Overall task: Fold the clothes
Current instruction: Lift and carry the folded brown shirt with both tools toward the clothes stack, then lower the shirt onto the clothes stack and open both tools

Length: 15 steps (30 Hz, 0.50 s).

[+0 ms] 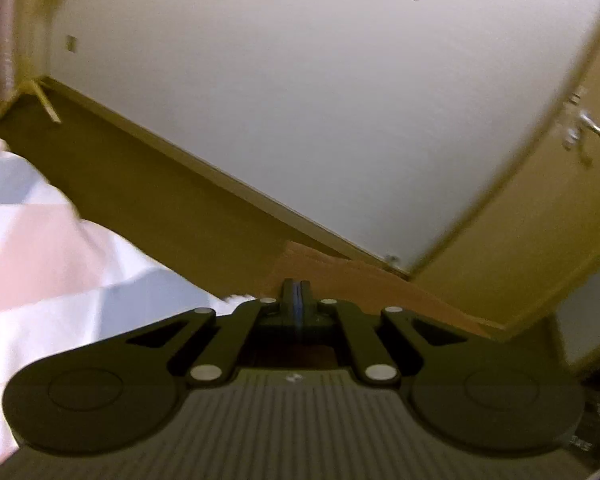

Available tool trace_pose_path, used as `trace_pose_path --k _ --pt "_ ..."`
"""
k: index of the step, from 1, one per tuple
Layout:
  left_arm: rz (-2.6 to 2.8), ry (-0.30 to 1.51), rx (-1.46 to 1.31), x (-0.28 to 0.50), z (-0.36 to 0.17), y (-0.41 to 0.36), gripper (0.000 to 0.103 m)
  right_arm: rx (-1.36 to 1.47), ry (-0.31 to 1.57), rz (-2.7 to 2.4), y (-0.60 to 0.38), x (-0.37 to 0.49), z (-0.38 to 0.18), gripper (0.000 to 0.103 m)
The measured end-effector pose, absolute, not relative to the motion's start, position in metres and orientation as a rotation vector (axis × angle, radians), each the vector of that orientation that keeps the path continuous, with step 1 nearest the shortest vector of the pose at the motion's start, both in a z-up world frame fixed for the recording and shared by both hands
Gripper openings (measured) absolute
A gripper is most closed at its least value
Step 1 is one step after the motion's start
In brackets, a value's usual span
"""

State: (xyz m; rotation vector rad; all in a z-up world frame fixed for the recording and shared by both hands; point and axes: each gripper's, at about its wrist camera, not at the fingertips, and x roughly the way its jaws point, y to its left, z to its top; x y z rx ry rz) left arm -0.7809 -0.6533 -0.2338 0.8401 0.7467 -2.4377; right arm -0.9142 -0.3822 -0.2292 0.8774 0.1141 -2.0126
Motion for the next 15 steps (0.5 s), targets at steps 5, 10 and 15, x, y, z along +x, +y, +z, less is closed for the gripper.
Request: trace_pose_path --k 5,10,15 --pt "-2.439 0.595 0.742 -0.738 -0.18 -0.634 0.003 0.69 0.187 -2.02 -0.361 -0.894 -0.186 0.024" --pt "-2.459 0.474 0.775 -0.696 -0.161 -0.587 0.005 0.634 0.266 -1.872 -0.327 -0.844 -0.165 0.025" --pt "-2.389 0.48 0.882 -0.69 -0.196 -0.564 0.006 0.629 0.414 -1.78 -0.319 -0.812 -0.185 0.031"
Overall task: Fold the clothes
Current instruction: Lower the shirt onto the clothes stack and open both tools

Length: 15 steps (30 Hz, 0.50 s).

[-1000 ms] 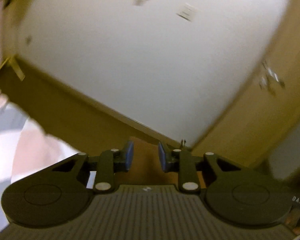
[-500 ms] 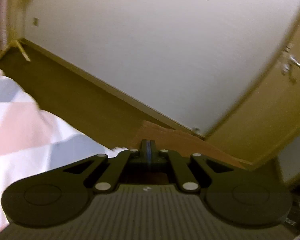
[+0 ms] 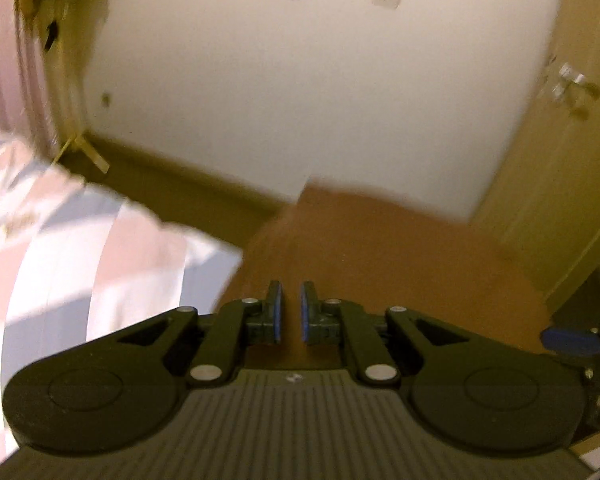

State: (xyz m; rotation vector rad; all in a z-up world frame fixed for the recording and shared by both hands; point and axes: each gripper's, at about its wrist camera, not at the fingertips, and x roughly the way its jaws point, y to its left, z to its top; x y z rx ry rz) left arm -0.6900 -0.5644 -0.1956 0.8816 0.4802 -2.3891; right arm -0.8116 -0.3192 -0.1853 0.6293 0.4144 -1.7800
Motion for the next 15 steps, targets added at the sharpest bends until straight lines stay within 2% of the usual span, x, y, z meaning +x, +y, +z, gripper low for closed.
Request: trace_pose_path --k 3,11,15 --pt "-2.359 0.445 0.907 -0.696 -0.211 -0.561 0.007 0.619 0.533 -1.753 -0.328 -0.803 -0.2 0.031" --pt "-2.327 0.408 0.854 -0.684 -0.179 -0.544 0.007 0.603 0.536 -1.758 -0.321 -0.796 -0.181 0.03" --pt "-2.268 0.4 0.947 -0.69 -0.196 -0.538 0.007 0.6 0.575 -1.726 -0.326 -0.789 -0.186 0.03"
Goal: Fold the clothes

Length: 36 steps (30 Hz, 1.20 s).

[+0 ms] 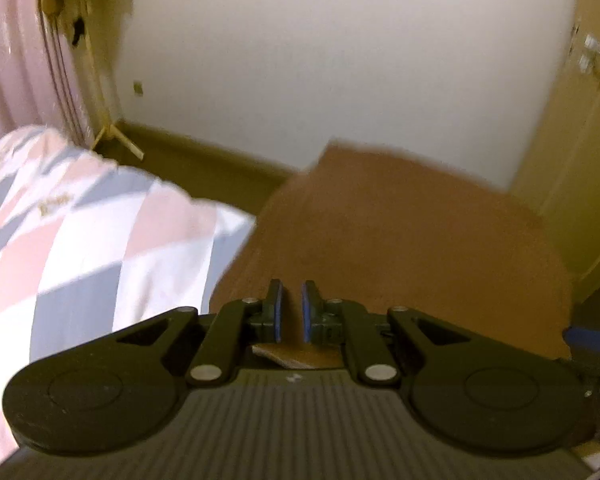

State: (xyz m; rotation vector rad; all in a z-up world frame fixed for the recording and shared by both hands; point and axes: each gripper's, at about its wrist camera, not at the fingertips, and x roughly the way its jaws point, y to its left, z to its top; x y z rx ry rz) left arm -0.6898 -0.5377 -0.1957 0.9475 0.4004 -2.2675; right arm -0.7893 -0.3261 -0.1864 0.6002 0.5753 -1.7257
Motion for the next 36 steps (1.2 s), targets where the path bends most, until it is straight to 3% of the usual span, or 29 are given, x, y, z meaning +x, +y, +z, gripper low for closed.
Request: trace_pose_path --k 3,10,14,17,21,26,28,33,36 --pt "-2.241 0.358 0.974 -0.699 -0.202 -0.537 0.006 0.622 0.612 -1.702 -0.331 -0.785 -0.199 0.03" --pt "-2.23 0.366 0.948 -0.684 -0.17 -0.52 0.008 0.609 0.558 -1.794 -0.314 -0.775 -0.17 0.032" --pt "-2.237 0.375 0.931 -0.665 -0.145 -0.498 0.026 0.669 0.479 -1.888 -0.295 -0.762 -0.155 0.041" --pt "-2.232 0.385 0.941 -0.644 -0.126 -0.476 0.03 0.707 0.429 -1.953 -0.277 -0.744 -0.143 0.046" --pt "-2.232 0.379 0.955 -0.609 -0.093 -0.44 0.038 0.728 0.358 -2.027 -0.25 -0.714 -0.12 0.067" --pt "-2.263 0.338 0.929 -0.559 -0.05 -0.391 0.064 0.759 0.245 -2.089 -0.207 -0.672 -0.081 0.088" --pt "-2.276 0.321 0.915 -0.54 -0.033 -0.373 0.068 0.757 0.208 -2.108 -0.192 -0.655 -0.067 0.096" --pt "-2.299 0.275 0.891 -0.503 -0.002 -0.335 0.072 0.757 0.151 -2.131 -0.16 -0.621 -0.039 0.101" --pt "-2.298 0.25 0.879 -0.491 0.008 -0.318 0.08 0.774 0.136 -2.131 -0.149 -0.609 -0.029 0.101"
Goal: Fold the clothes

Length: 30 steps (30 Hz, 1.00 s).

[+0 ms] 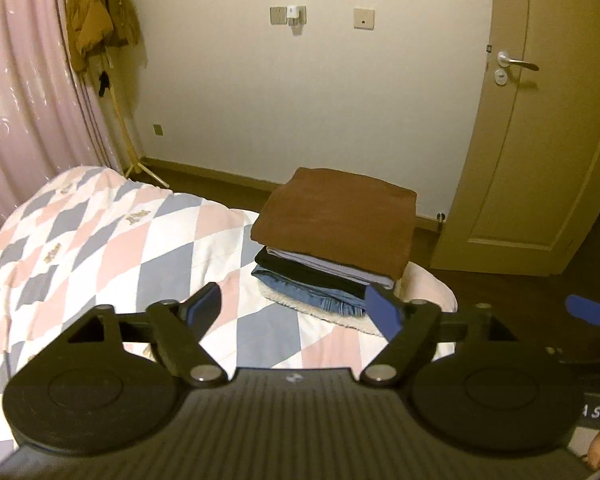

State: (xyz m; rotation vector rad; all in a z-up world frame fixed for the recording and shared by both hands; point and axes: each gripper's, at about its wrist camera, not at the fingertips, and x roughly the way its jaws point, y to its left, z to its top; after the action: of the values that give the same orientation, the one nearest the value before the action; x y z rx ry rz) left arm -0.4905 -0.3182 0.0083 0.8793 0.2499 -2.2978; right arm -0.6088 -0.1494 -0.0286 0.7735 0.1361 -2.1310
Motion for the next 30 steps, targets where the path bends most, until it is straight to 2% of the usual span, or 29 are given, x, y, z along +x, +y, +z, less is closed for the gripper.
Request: trace_pose_path --k 2,12,14,20,24,30 --pt "-2.294 0.239 0.87 -0.486 0.012 -0.309 0.086 0.771 0.136 -2.139 -0.145 -0.604 -0.022 0.101" --pt "-2.273 0.272 0.867 -0.485 0.011 -0.292 0.094 0.709 0.137 -2.167 -0.132 -0.607 0.001 0.103" --pt "-2.267 0.268 0.862 -0.489 0.01 -0.291 0.099 0.705 0.145 -2.181 -0.133 -0.611 0.003 0.103" --pt "-2.229 0.279 0.866 -0.502 -0.006 -0.295 0.101 0.689 0.227 -2.17 -0.138 -0.626 -0.006 0.103" --pt "-2.201 0.305 0.866 -0.511 -0.031 -0.304 0.102 0.685 0.262 -2.146 -0.15 -0.639 -0.028 0.103" --pt "-2.145 0.3 0.831 -0.525 -0.115 -0.327 0.102 0.631 0.273 -2.108 -0.174 -0.66 -0.092 0.103"
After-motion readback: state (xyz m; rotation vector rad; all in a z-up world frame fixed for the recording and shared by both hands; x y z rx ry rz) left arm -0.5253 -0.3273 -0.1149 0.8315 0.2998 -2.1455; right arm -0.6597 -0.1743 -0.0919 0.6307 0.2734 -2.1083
